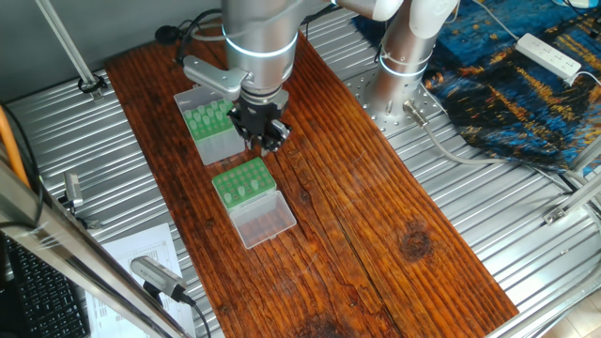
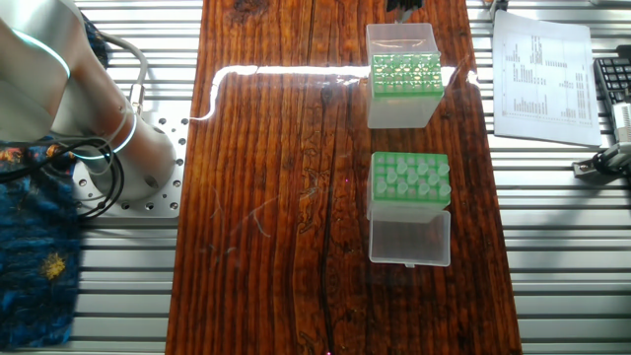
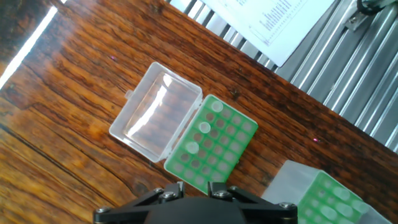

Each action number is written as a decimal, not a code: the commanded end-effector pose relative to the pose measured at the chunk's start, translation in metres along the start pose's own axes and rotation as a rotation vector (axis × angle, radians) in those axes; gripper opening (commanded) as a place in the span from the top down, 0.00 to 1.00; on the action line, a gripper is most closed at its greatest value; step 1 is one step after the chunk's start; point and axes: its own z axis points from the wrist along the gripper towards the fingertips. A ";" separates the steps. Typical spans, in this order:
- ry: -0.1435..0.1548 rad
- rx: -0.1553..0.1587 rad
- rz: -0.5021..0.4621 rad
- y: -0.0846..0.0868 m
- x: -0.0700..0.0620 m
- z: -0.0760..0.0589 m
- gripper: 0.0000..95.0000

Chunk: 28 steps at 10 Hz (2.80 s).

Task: Transfer all large pipette tips from one holder to another

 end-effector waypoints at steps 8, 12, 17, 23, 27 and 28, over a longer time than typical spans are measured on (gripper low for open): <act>0.038 -0.027 -0.220 -0.100 0.066 0.033 1.00; 0.003 -0.097 -0.085 -0.109 0.098 0.058 0.80; -0.001 -0.079 -0.038 -0.125 0.130 0.067 0.80; 0.015 -0.069 0.028 -0.131 0.139 0.076 0.80; 0.079 -0.098 0.128 -0.130 0.138 0.075 0.80; 0.088 -0.082 0.190 -0.130 0.138 0.075 0.80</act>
